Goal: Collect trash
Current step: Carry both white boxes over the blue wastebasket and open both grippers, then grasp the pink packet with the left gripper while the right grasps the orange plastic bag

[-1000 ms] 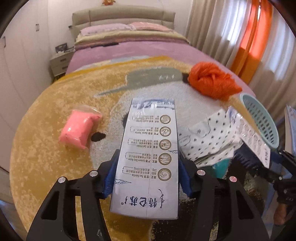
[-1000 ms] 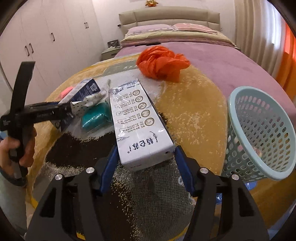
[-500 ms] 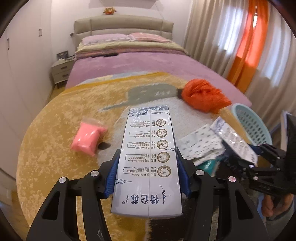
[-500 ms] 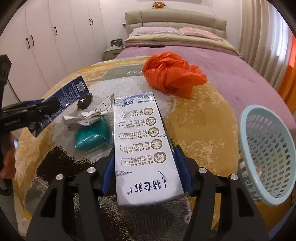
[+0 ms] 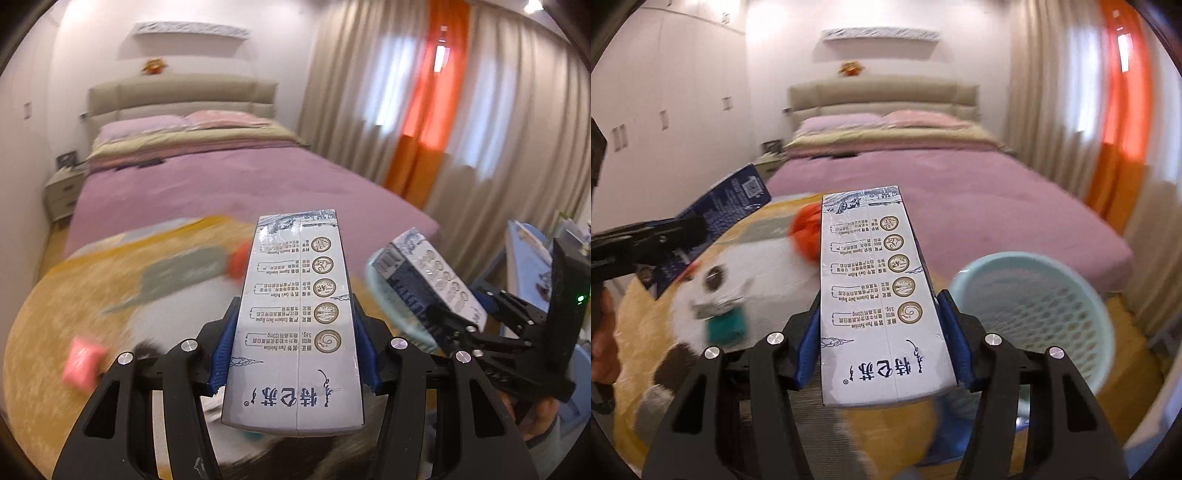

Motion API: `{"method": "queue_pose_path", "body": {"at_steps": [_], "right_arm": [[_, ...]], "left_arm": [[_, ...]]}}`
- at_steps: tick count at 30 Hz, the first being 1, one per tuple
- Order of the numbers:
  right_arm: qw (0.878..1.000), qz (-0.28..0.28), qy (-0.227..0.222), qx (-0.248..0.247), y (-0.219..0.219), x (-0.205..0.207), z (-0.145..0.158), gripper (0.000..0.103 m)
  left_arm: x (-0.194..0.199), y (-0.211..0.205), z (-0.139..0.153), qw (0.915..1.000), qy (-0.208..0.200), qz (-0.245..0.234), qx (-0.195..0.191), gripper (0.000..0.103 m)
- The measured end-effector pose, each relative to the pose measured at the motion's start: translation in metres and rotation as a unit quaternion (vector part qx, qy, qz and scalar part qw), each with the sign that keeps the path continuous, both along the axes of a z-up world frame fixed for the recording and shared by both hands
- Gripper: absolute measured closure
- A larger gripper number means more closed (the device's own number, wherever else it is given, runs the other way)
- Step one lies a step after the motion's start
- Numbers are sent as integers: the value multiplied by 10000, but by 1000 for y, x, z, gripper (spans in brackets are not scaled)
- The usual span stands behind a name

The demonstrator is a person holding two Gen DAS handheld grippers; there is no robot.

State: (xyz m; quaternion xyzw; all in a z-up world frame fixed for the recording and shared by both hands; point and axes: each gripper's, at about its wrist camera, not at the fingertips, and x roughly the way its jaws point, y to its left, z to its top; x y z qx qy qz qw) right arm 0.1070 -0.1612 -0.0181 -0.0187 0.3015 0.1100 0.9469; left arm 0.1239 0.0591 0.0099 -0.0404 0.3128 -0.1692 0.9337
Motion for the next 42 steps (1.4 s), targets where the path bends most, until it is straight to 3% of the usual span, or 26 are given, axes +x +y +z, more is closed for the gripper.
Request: {"method": "queue_pose_path", "body": {"at_steps": [6, 10, 20, 25, 28, 30, 32, 37, 42], "right_arm": [[9963, -837, -51, 210, -63, 21, 10, 48], [9907, -1293, 60, 426, -97, 36, 6, 48], [9720, -2106, 623, 840, -155, 71, -28, 48], [9607, -2352, 1007, 1073, -171, 82, -56, 47], [9562, -2416, 1197, 1136, -175, 86, -70, 41], [9528, -2476, 1275, 1210, -177, 84, -75, 40], [9525, -2437, 1279, 1305, -176, 79, -75, 40], [9585, -2270, 1106, 1324, -168, 68, -61, 40], [9677, -1960, 821, 1356, -142, 52, -36, 40]], "left_arm": [[31, -71, 14, 9985, -147, -524, 20, 50], [57, -111, 12, 9967, -31, -796, -160, 50], [104, -184, -38, 9925, 497, -1051, -381, 50], [118, -205, -61, 9918, 696, -1046, -247, 50], [125, -210, -70, 9900, 811, -1125, -250, 47], [125, -212, -76, 9907, 843, -1053, -159, 25], [118, -202, -77, 9923, 761, -947, -235, 17], [101, -183, -62, 9899, 768, -1038, -588, 17], [63, -158, -33, 9913, 401, -1006, -749, 17]]}}
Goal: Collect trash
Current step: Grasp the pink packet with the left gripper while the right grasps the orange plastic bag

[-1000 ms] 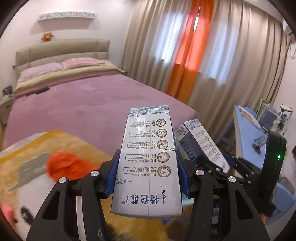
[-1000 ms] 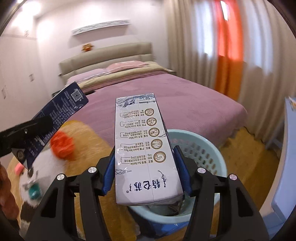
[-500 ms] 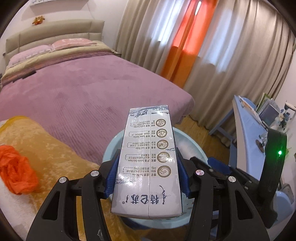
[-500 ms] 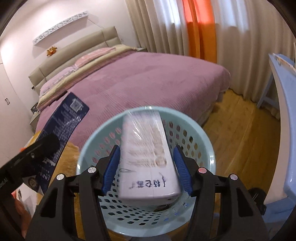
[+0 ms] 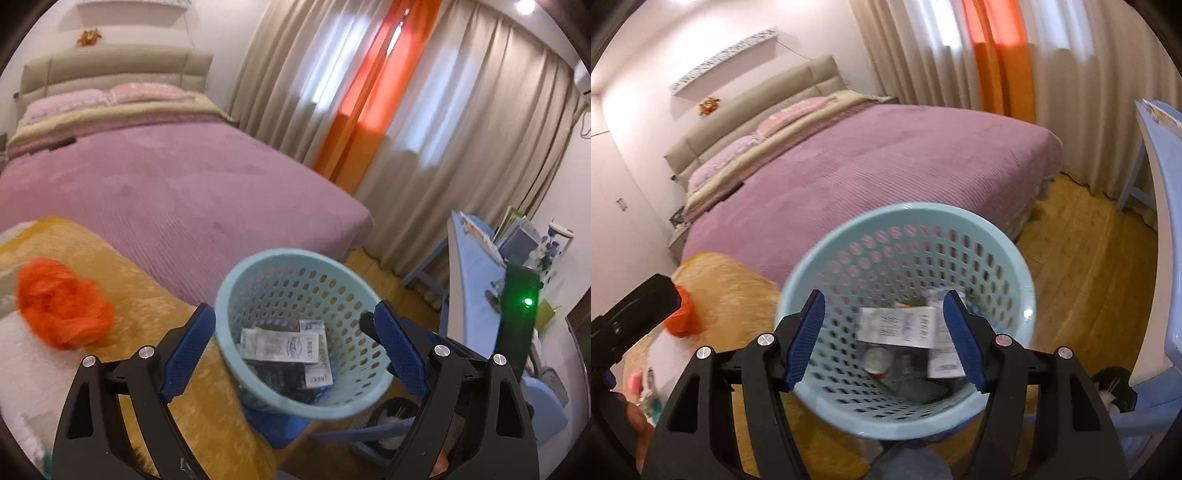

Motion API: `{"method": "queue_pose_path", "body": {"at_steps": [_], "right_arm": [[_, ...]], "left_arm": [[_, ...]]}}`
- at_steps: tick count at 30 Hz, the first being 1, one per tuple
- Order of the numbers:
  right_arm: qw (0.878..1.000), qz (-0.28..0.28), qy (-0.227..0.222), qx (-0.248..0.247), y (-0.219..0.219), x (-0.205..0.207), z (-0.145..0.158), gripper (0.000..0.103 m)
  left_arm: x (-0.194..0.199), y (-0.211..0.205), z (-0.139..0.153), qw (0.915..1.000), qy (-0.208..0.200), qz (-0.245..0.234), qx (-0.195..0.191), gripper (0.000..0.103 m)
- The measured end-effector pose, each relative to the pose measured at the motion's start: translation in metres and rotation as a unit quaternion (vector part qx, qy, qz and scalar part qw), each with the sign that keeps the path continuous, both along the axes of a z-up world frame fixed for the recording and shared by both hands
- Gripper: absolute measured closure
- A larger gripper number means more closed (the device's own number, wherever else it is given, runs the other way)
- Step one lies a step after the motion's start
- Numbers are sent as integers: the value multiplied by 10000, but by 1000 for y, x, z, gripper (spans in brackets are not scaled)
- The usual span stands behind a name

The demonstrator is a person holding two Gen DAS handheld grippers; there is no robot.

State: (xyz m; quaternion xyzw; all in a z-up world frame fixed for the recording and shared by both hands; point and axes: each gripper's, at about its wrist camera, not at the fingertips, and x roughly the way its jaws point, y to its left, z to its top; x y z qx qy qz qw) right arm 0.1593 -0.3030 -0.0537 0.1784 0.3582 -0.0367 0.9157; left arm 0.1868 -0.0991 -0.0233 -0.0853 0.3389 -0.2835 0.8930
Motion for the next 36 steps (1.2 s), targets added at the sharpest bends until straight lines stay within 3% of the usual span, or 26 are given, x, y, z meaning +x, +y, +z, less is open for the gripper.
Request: {"method": "queue_pose_path", "body": {"at_steps": [7, 11, 15, 20, 23, 25, 29, 32, 36], "right_arm": [[9954, 757, -551, -186, 55, -20, 41, 40], [9888, 1214, -810, -323, 91, -24, 57, 40], [9818, 1633, -864, -448, 128, -18, 60, 39], [9697, 2193, -851, -663, 179, 2, 52, 39], [9638, 2479, -676, -719, 207, 21, 43, 35], [9638, 2491, -599, -741, 219, 33, 38, 27], [9667, 2329, -549, -912, 238, 64, 23, 18], [9694, 2231, -552, -866, 249, 77, 9, 14], [9691, 2275, -357, -890, 259, 92, -9, 13]], "left_arm": [[-57, 54, 36, 9979, -544, 352, -80, 17], [-83, 98, 42, 9936, -715, 854, 168, 18], [-99, 152, 42, 9841, -776, 1568, 295, 18], [-108, 224, 27, 9658, -571, 2475, 530, 18], [-108, 267, 9, 9440, -311, 3141, 964, 17], [-104, 299, -11, 9317, 73, 3473, 1060, 17], [-97, 341, -39, 9282, 526, 3605, 758, 17], [-86, 353, -55, 9316, 622, 3530, 608, 17], [-68, 354, -75, 9258, 809, 3622, 716, 17]]}}
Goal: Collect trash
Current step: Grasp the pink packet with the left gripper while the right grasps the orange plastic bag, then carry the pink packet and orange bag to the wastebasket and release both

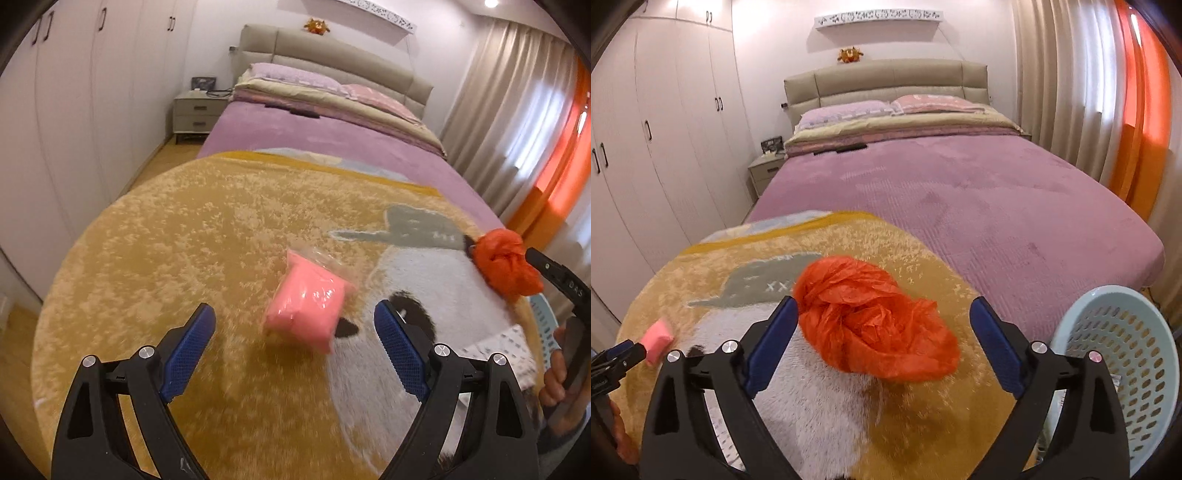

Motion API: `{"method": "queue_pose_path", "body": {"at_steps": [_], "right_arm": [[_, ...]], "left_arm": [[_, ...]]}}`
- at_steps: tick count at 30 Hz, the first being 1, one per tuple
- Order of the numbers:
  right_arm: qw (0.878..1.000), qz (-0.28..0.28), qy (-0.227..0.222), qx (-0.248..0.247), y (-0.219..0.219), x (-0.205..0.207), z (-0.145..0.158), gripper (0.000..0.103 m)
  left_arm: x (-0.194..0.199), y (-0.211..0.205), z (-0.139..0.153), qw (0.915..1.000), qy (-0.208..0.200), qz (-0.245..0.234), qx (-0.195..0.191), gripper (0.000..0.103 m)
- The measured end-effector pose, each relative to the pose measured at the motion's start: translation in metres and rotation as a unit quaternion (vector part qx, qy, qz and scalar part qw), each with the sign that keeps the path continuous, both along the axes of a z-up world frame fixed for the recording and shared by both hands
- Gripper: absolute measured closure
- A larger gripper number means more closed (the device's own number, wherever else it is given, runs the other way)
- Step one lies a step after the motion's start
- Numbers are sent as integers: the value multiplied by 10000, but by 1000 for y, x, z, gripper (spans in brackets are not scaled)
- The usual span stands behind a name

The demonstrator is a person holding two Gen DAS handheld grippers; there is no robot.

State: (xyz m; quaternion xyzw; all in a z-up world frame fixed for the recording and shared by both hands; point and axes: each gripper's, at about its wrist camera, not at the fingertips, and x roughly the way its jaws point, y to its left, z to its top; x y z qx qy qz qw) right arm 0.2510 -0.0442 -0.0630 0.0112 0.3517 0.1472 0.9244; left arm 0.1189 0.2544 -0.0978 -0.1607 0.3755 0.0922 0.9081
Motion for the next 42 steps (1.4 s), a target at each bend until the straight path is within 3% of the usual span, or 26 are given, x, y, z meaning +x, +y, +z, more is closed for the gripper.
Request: {"method": "queue_pose_path", "body": {"at_steps": [7, 9, 11, 15, 17, 21, 24, 29, 37, 42], "right_arm": [[9992, 109, 342, -200, 11, 12, -21, 13], [9986, 131, 473, -172, 10, 16, -25, 13], [9988, 111, 471, -116, 10, 17, -25, 14], [9987, 201, 462, -86, 9, 12, -25, 40], [9987, 276, 413, -116, 11, 10, -24, 50], [9993, 307, 189, -130, 12, 2, -18, 65], [9994, 287, -187, -83, 9, -11, -8, 69], [9968, 151, -790, -3, -6, -35, 10, 69], [9935, -99, -1111, 238, -51, -85, 50, 69], [9922, -424, -1144, 264, -87, -111, 64, 69]], "left_arm": [[16, -16, -6, 9973, 500, -32, 529, 21], [16, -18, -4, 9970, 491, -56, 602, 33], [15, -19, -3, 9963, 496, -17, 704, 39], [18, -23, -2, 9933, 621, 40, 972, 56], [19, -22, 1, 9938, 622, 15, 918, 63], [15, -19, 8, 9977, 440, -104, 501, 65], [11, -23, 12, 9984, 319, -154, 442, 65], [-5, -40, 30, 9989, 23, -280, 375, 65], [-21, -71, 73, 9961, -543, -627, 305, 66], [-21, -111, 93, 9884, -938, -1193, 34, 66]]}}
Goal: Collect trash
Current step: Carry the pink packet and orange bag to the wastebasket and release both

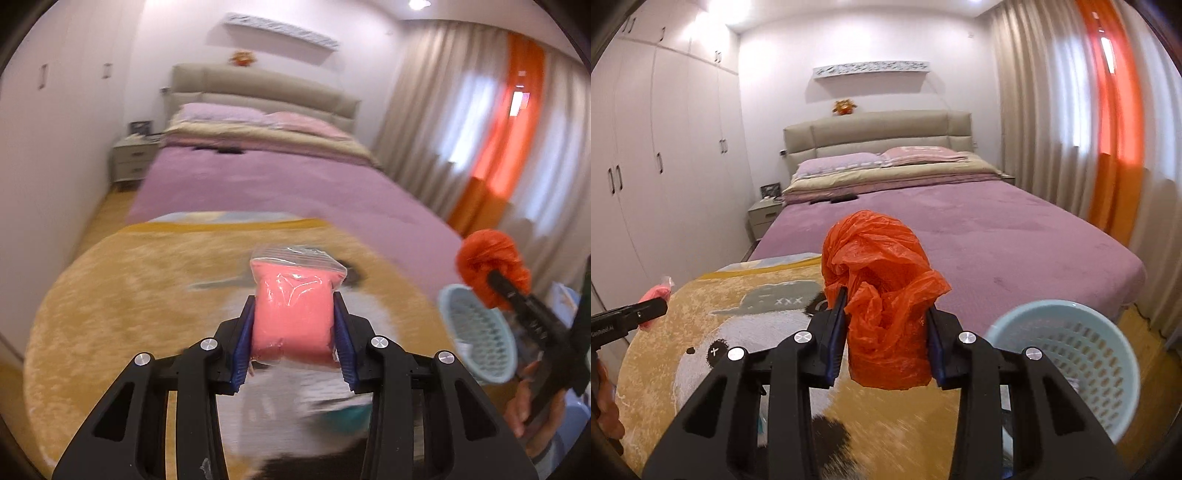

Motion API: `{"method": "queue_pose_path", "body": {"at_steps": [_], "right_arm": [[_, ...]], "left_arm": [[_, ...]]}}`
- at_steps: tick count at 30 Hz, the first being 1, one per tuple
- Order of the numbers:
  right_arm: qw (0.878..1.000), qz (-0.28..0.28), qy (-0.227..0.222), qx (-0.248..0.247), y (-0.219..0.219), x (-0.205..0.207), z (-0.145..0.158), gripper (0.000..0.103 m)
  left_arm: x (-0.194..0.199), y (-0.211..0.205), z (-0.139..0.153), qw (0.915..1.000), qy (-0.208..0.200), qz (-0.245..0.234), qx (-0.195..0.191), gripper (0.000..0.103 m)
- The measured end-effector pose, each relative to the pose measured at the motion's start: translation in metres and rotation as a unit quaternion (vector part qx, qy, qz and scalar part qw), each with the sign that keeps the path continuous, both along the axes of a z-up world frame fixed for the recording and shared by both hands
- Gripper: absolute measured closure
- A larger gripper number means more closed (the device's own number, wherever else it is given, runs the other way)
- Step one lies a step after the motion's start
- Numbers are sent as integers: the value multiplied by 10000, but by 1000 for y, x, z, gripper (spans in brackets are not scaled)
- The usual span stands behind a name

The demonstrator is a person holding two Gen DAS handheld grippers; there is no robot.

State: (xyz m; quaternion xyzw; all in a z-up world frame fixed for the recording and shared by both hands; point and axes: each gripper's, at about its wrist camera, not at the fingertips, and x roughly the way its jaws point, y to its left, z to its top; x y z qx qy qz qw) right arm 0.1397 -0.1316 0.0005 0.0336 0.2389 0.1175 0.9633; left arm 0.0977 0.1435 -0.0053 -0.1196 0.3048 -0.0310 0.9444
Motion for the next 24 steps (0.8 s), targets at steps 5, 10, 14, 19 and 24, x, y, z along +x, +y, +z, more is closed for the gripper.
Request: {"method": "queue_pose_path", "body": {"at_steps": [5, 10, 14, 19, 24], "right_arm": [[9991, -418, -94, 16, -37, -17, 6, 69], [9953, -949, -96, 140, -83, -23, 14, 69], [9888, -1482, 96, 171, -121, -15, 10, 69], [9779, -1970, 559, 428, -162, 3, -10, 69], [9670, -2245, 1015, 647, -193, 20, -28, 69]], "left_arm": [[14, -51, 9, 9981, -95, -611, -17, 66], [30, -104, 18, 9937, -178, -1104, 121, 66], [45, -154, 19, 9878, -139, -1545, 139, 66], [66, -212, 16, 9792, -23, -2019, 197, 66], [92, -260, -3, 9695, 318, -2424, 189, 66]]}}
